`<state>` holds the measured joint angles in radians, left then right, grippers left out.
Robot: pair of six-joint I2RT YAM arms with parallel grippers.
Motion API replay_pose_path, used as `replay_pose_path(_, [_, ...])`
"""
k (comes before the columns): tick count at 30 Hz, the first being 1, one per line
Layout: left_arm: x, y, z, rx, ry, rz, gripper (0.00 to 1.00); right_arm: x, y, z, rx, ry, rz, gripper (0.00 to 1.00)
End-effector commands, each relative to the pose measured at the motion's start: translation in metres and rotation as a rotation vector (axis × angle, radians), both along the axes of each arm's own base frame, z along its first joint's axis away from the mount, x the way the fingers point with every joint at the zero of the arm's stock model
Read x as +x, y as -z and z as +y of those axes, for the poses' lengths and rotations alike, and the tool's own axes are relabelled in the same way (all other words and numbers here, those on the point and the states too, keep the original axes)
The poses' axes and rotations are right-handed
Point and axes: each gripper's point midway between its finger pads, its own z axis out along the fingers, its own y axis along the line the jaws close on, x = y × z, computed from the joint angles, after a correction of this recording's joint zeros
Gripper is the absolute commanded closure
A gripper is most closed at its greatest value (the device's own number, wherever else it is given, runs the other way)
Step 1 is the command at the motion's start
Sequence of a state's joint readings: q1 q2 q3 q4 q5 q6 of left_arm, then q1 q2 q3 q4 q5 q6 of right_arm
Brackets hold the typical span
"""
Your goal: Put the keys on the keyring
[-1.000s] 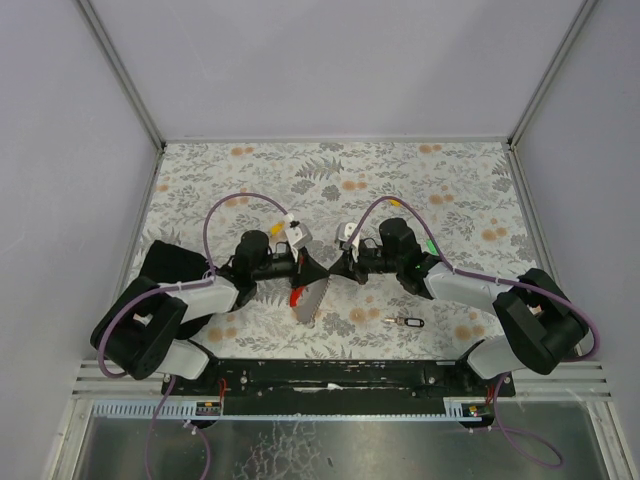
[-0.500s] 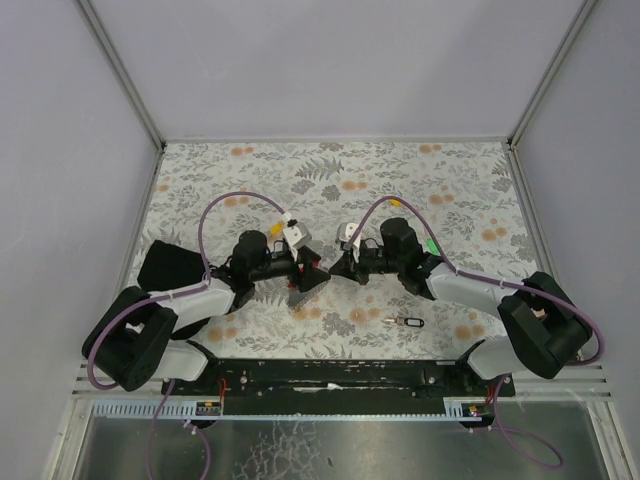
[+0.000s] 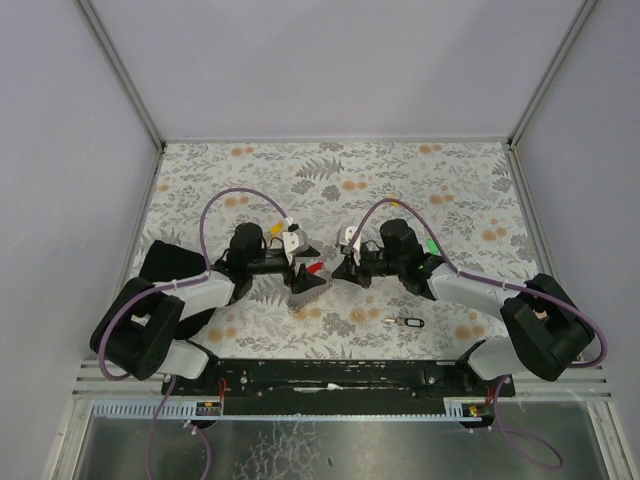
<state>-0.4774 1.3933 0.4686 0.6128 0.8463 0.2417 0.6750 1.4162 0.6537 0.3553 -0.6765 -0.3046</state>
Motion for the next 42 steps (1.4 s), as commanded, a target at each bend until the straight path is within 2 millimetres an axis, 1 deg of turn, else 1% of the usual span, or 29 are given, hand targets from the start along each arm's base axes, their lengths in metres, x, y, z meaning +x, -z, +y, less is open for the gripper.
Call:
replay_pose_path(1, [-0.005, -0.01, -0.004, -0.03, 0.158, -0.053, 0.3, 0.001, -0.035, 0.012, 0.071, -0.051, -0.081, 1.0])
replay_pose_path(4, [-0.007, -0.006, -0.007, -0.027, 0.208, -0.042, 0.35, 0.0, -0.036, 0.012, 0.075, -0.056, -0.081, 1.0])
replay_pose_path(6, [-0.008, -0.005, -0.009, -0.025, 0.234, -0.036, 0.43, 0.0, -0.035, 0.012, 0.077, -0.058, -0.08, 1.0])
replay_pose_path(10, [-0.006, 0.003, -0.01, -0.011, 0.24, -0.018, 0.54, 0.0, -0.035, 0.014, 0.081, -0.064, -0.075, 1.0])
replay_pose_path(13, [-0.006, 0.002, -0.011, -0.015, 0.251, -0.02, 0.62, 0.0, -0.035, 0.014, 0.081, -0.066, -0.074, 1.0])
replay_pose_path(17, [-0.005, 0.004, -0.012, -0.011, 0.256, -0.013, 0.7, 0.0, -0.034, 0.014, 0.079, -0.064, -0.07, 1.0])
replay_pose_path(20, [-0.006, 0.003, -0.013, -0.016, 0.268, -0.008, 0.72, 0.001, -0.033, 0.014, 0.078, -0.065, -0.065, 1.0])
replay_pose_path(25, [-0.006, 0.001, -0.015, -0.019, 0.271, -0.019, 0.73, 0.0, -0.033, 0.015, 0.078, -0.069, -0.063, 1.0])
replay_pose_path(27, [-0.006, 0.001, -0.016, -0.02, 0.276, -0.022, 0.75, 0.001, -0.033, 0.015, 0.077, -0.069, -0.063, 1.0])
replay_pose_path(32, [-0.007, -0.001, -0.018, -0.024, 0.285, -0.023, 0.76, 0.0, -0.031, 0.016, 0.075, -0.074, -0.056, 1.0])
replay_pose_path(37, [-0.008, -0.001, -0.019, -0.024, 0.291, -0.019, 0.85, 0.001, -0.03, 0.017, 0.072, -0.077, -0.051, 1.0])
replay_pose_path(42, [-0.007, 0.0, -0.017, -0.005, 0.275, -0.015, 0.99, 0.001, -0.027, 0.016, 0.064, -0.072, -0.045, 1.0])
